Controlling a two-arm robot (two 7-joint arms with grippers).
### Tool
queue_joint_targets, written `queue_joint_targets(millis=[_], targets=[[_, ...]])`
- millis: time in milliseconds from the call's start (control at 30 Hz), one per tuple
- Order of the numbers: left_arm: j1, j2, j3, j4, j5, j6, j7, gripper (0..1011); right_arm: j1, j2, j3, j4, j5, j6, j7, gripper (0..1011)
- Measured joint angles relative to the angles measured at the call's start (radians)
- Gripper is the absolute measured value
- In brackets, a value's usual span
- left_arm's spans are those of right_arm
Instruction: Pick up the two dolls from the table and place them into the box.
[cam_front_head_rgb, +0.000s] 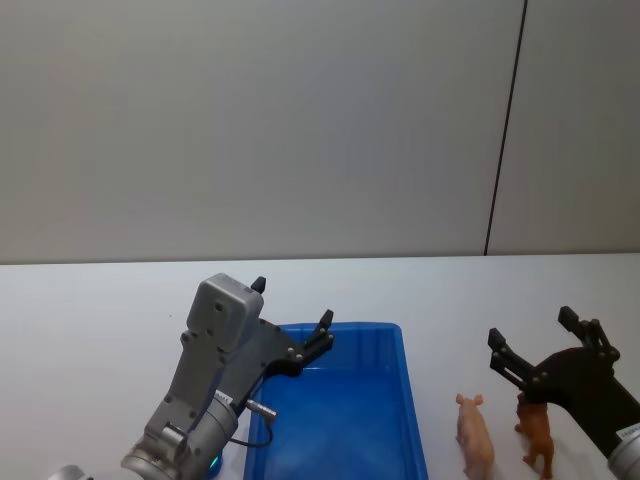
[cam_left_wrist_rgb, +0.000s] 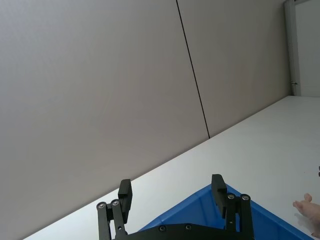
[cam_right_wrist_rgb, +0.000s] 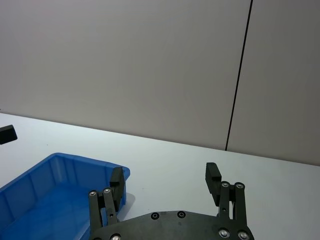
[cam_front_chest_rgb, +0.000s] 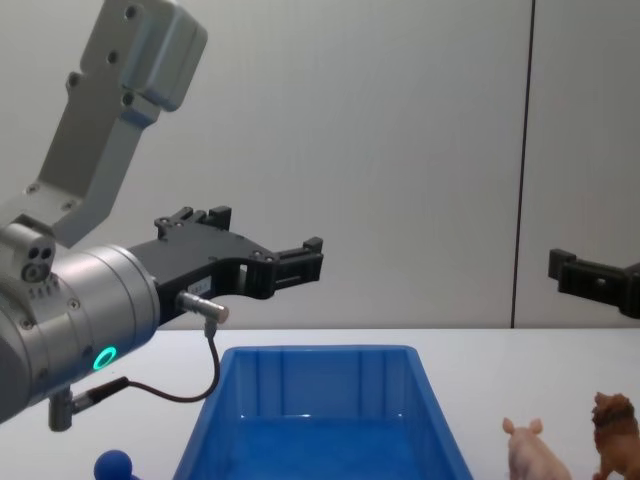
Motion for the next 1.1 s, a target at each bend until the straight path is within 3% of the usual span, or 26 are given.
queue_joint_targets(millis=[533, 1100], targets=[[0.0, 0.0, 0.0, 0.0, 0.0, 0.0, 0.0, 1001, 0.01, -0.013, 0.001, 0.01, -0.016, 0.047, -0.042, 1001], [0.0, 0.0, 0.0, 0.0, 0.0, 0.0, 0.0, 1001, 0.019, -0.042, -0.003, 0.029, -0.038, 0.194, -0.12, 1001]])
